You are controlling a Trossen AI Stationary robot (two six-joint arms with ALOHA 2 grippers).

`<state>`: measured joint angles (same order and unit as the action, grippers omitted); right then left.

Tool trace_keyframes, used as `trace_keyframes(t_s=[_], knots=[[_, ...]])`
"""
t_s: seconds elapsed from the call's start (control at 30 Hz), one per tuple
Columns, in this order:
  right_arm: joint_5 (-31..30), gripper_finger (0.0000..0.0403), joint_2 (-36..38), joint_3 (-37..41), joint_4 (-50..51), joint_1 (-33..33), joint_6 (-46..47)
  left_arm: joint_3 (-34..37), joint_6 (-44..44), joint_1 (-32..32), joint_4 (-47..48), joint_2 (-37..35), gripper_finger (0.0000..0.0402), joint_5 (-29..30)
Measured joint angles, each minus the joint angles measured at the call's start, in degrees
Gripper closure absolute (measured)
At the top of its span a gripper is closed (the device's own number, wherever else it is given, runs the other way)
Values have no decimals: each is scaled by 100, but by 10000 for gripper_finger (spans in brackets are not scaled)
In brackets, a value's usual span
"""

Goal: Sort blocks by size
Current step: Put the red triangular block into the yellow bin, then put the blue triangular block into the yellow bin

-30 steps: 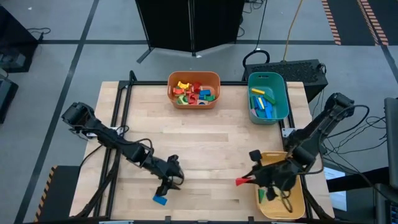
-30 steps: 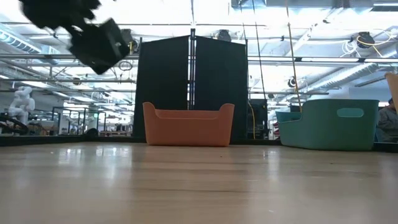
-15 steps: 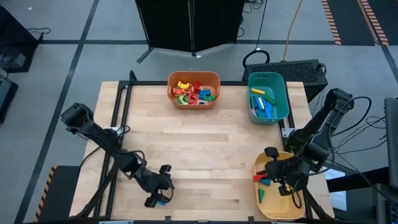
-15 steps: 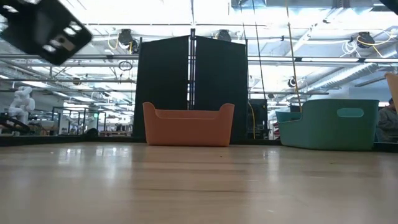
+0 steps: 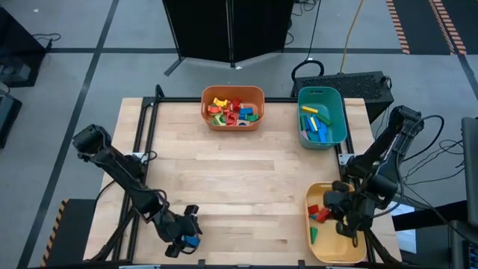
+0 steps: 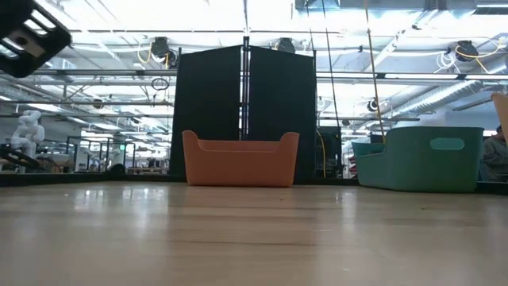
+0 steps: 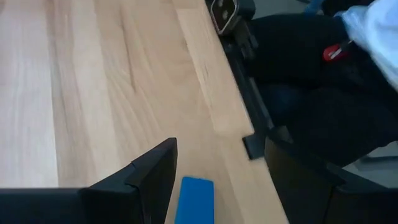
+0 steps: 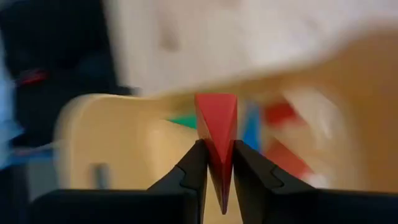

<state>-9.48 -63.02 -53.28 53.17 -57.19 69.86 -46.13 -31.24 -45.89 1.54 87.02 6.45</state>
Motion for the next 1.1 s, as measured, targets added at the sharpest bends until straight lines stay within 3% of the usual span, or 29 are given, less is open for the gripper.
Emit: trace_keyframes(t_s=[0.1,0.2,0.6,1.1], knots=[[207,342,-174,0,897,0,865,0,4,-139,158,0,159,162],[385,322,-392,2,1329,-8,1159,0,8,-243,264,0,159,305],[357,226,-879,2,944,-20,1041,4,-300,-531,991,419,159,495],[348,231,-908,2,832,-20,1046,-24,-599,-598,991,1125,160,588]])
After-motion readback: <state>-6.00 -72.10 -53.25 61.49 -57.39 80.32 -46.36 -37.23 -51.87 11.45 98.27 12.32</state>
